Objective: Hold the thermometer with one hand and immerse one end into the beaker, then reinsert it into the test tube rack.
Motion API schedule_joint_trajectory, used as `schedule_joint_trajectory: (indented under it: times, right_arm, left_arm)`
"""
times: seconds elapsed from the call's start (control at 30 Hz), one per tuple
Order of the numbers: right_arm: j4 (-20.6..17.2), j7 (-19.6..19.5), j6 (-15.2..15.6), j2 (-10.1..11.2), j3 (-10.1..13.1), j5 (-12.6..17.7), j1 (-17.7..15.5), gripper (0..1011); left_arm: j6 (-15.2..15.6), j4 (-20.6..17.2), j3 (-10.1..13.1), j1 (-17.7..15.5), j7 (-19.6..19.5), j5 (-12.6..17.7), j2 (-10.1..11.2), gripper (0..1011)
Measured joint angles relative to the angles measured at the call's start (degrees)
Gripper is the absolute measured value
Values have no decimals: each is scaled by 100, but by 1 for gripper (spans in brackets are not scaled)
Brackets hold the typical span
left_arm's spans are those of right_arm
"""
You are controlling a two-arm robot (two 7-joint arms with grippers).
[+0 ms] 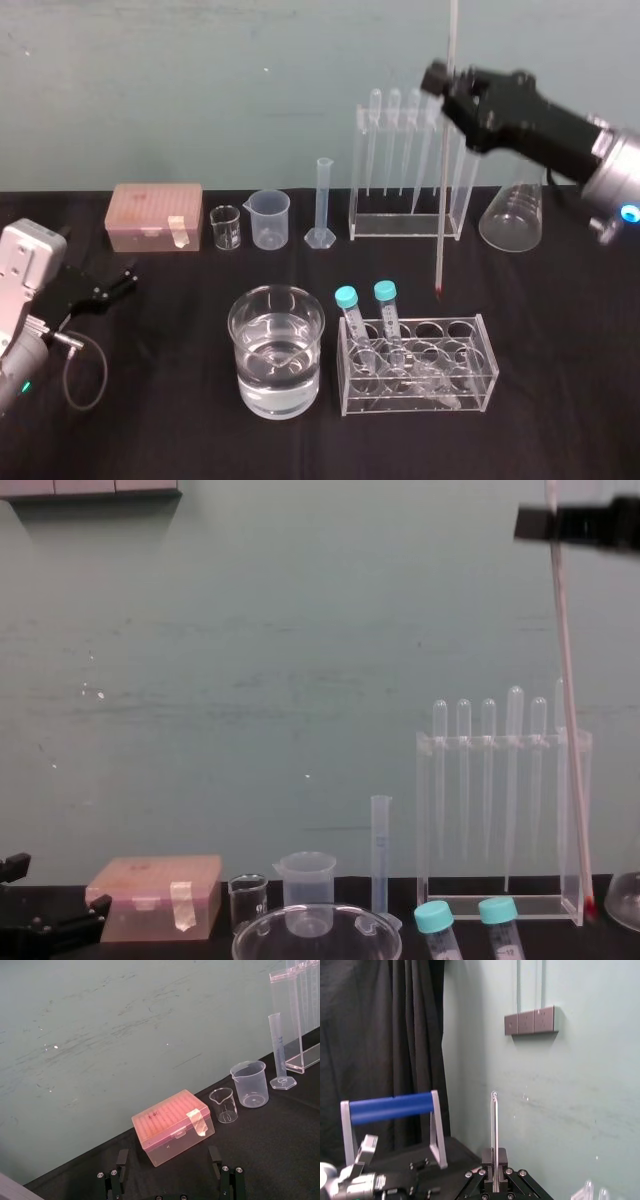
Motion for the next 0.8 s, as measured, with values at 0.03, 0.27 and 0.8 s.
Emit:
schedule_joint_trajectory:
  times: [0.03, 0.27, 0.8]
  right_arm:
    - [0, 0, 0, 0, 0, 0, 0, 56]
    - [9, -30, -155, -18, 44, -155, -398, 56]
    - [433, 262, -558, -473, 126, -304, -604, 56]
  left_arm:
    - [0, 0, 0, 0, 0, 0, 0, 1008]
    - [0, 0, 0, 0, 0, 0, 0, 1008]
    - [0, 0, 0, 0, 0, 0, 0, 1008]
